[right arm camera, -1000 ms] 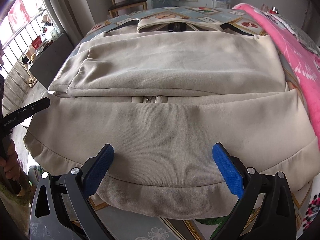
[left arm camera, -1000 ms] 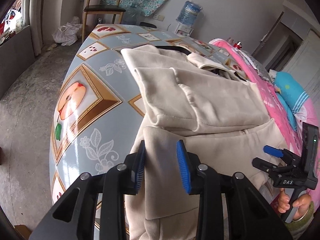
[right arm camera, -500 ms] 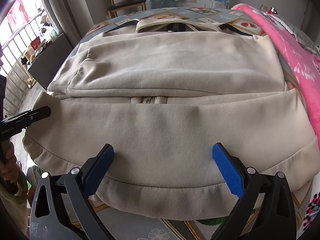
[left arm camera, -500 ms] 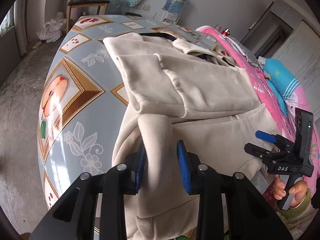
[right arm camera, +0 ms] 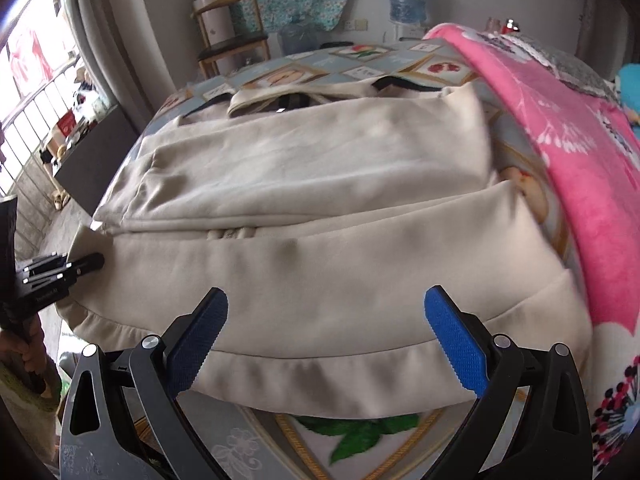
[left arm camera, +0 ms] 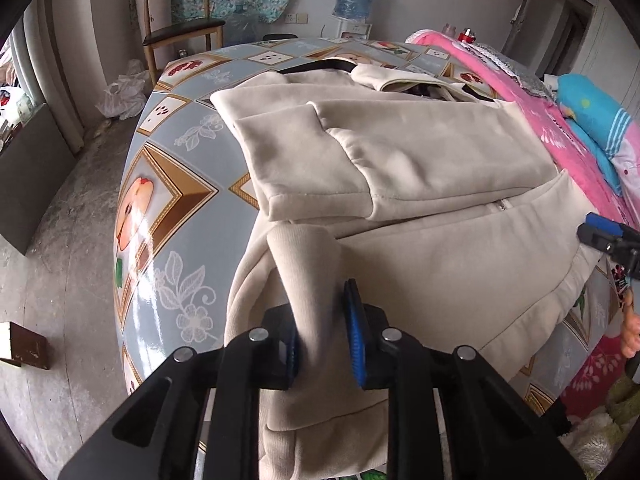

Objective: Fold large clothes

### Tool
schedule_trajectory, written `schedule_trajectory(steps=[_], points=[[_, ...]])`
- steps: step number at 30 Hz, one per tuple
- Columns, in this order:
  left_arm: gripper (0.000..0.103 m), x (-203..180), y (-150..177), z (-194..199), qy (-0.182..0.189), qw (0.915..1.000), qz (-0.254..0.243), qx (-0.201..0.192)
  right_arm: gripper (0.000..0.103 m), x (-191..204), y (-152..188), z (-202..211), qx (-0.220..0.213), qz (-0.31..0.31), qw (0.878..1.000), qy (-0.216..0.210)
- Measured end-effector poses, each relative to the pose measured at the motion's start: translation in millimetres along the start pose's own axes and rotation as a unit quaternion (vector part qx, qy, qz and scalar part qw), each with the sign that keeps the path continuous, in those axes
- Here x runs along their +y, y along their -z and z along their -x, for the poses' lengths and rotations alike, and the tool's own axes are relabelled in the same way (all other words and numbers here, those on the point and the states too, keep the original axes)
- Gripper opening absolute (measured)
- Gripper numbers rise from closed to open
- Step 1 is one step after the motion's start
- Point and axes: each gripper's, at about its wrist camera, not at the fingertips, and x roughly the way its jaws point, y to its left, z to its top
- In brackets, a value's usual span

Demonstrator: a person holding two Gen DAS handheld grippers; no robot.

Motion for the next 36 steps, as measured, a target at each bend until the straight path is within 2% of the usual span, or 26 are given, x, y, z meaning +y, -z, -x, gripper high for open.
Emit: schedule_trajectory(steps=[3, 5, 11, 12, 14, 18, 21, 24, 27, 29, 36], points=[[0.019, -5.7, -0.5, -1.5, -0.022, 0.9997, -0.01, -0.001, 0.096, -38.9, -17.9, 10.1, -0.019, -0.016, 0.999, 0.028], [0.019, -8.9, 1.0, -1.3, -0.033, 0.9993, -0.016, -0.002, 0.094, -64.6, -31.3, 10.4, -0.031, -0.026, 0.999, 0.022], [0.019, -9.2, 0.9, -1.4, -0.041, 0.9991, -0.011, -0.002, 0.062, -134.6, -52.2, -32.1, 0.014, -0.095, 0.995, -0.01], [0.019, -9.4, 0.8, -1.5, -0.041, 0.9991, -0.01, -0.001, 0.055, -139.9, -51.7, -40.3, 0.026, -0.105, 0.994, -0.024], [0.019, -10.4, 0.4, -1.6, -0.044, 0.999, -0.01, 0.0, 0.05, -143.4, -48.7, -48.3, 0.039, -0.117, 0.991, -0.05], [0.019, -13.4, -0.4, -2.2, -0.05, 0.9987, -0.013, 0.001, 0.041, -130.8, -46.9, -36.0, 0.036, -0.088, 0.994, -0.047], [0.019, -14.8, -0.9, -2.6, -0.053, 0.9985, -0.014, 0.003, 0.041, -114.3, -44.4, -16.8, 0.019, -0.048, 0.998, -0.038], [0.019, -15.8, -1.0, -2.7, -0.056, 0.9983, -0.016, 0.004, 0.041, -106.7, -41.6, -2.5, 0.005, -0.025, 0.998, -0.055], [0.019, -15.8, -1.2, -3.0, -0.056, 0.9983, -0.016, 0.004, 0.041, -100.7, -39.8, -1.3, 0.01, -0.001, 0.998, -0.069], [0.019, -15.7, -1.3, -2.9, -0.056, 0.9983, -0.016, 0.004, 0.042, -102.1, -40.5, -7.5, 0.016, -0.002, 0.998, -0.06], [0.019, -15.6, -1.4, -3.2, -0.053, 0.9985, -0.015, 0.004, 0.042, -122.9, -42.9, -34.8, 0.04, -0.055, 0.994, -0.087]])
